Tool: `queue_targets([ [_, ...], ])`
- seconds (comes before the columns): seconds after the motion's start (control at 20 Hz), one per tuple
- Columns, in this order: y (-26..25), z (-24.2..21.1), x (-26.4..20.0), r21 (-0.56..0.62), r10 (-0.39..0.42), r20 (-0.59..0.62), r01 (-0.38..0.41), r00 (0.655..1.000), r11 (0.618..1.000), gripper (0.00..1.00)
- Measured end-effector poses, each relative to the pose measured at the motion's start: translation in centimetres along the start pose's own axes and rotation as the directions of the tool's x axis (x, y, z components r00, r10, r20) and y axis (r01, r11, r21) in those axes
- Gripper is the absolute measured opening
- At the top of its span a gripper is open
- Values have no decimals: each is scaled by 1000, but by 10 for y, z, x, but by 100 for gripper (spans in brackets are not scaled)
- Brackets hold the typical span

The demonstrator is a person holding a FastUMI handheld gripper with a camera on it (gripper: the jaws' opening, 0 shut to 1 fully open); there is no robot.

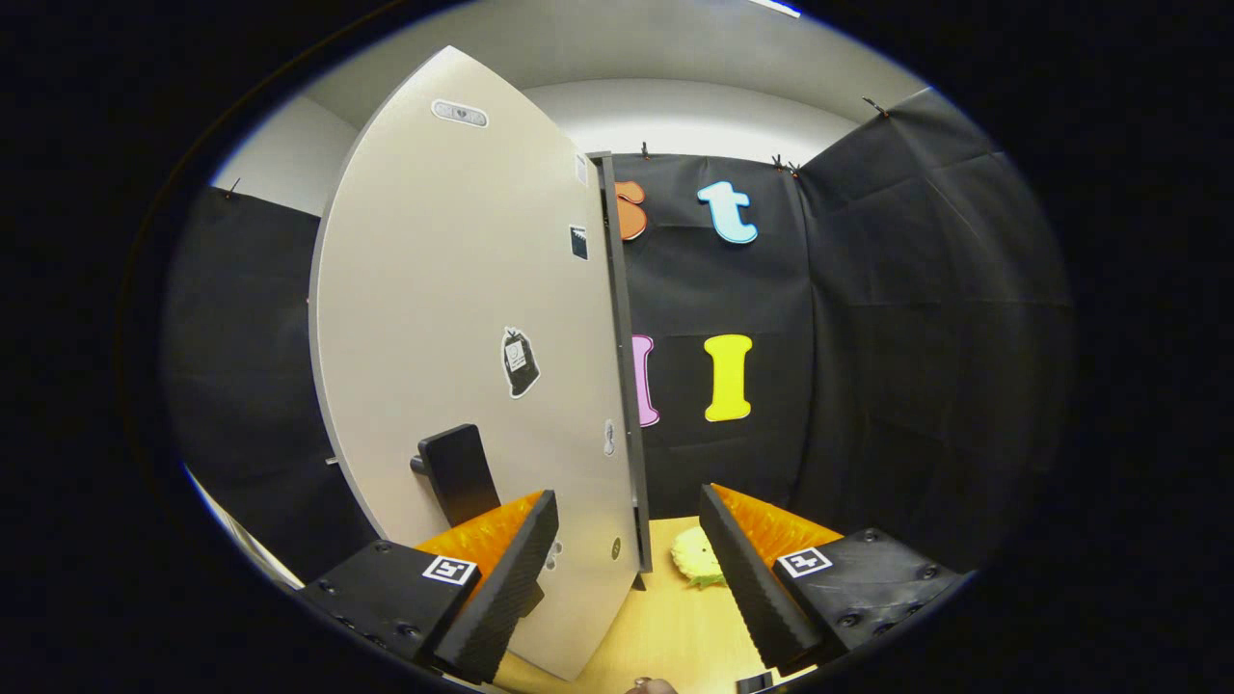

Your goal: Open the shoe cabinet door, grab the shoes and put them into the shoe cabinet, then close the shoe cabinet door.

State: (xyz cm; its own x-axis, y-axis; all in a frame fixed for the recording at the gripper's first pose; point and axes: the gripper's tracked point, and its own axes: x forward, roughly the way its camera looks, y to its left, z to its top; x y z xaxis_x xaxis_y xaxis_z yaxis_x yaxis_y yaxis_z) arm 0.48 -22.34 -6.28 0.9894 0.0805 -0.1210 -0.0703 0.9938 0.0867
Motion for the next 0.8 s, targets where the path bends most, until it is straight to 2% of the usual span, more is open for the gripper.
queue_targets([
  [0.35, 80, -14, 26, -18, -15, 14, 15, 1000, 1000, 97],
  [0.6, 149, -19, 54, -43, 41, 25, -40, 999, 998, 98],
  [0.8, 181, -26, 70, -54, 67, 14, -67, 998, 996, 98],
])
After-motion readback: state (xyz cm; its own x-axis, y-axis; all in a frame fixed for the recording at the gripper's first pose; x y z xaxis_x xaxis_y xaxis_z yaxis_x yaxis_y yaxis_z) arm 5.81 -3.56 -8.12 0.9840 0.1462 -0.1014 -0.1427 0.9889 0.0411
